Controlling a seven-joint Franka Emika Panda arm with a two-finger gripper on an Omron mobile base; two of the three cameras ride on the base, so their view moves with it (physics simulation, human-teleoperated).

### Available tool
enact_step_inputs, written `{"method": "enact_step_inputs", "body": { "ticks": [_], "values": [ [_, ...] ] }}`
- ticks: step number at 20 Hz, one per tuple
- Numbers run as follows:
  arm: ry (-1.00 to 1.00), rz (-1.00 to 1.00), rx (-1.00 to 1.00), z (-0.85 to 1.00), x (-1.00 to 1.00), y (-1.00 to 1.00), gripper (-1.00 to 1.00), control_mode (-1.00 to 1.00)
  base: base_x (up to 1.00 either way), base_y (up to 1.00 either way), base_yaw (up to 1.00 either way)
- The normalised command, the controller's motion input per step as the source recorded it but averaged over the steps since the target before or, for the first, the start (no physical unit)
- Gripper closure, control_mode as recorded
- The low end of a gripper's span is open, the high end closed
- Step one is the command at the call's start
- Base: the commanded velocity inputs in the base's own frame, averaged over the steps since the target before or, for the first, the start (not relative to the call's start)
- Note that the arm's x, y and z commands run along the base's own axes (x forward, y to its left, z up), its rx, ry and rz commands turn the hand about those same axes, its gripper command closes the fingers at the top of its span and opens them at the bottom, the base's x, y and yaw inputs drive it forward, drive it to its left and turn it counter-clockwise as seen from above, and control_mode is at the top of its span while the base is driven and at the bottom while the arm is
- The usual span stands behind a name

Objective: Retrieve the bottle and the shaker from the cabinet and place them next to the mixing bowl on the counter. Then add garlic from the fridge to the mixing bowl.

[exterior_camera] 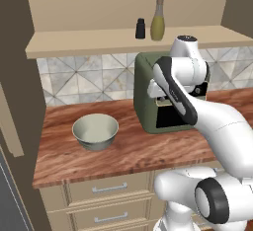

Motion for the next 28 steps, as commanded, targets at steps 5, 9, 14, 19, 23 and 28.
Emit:
{"method": "enact_step_inputs", "body": {
  "ticks": [5, 9, 14, 19, 23, 28],
  "values": [
    [-0.11, 0.00, 0.01, 0.08, -0.16, 0.04, -1.00, -1.00, 0.00, 0.00, 0.00],
    [-0.42, 0.00, 0.17, 0.51, 0.00, 0.00, -1.00, -1.00, 0.00, 0.00, 0.00],
    [-0.41, -0.04, 0.17, 0.84, 0.15, 0.00, -1.00, -1.00, 0.00, 0.00, 0.00],
    [-0.14, -0.06, 0.01, 0.99, 0.00, -0.02, -1.00, -1.00, 0.00, 0.00, 0.00],
    [-0.13, -0.06, 0.00, 0.88, 0.00, -0.01, -1.00, -1.00, 0.00, 0.00, 0.00],
    [-0.20, -0.10, 0.00, 0.67, 0.00, -0.07, -1.00, -1.00, 0.00, 0.00, 0.00]
  ]
}}
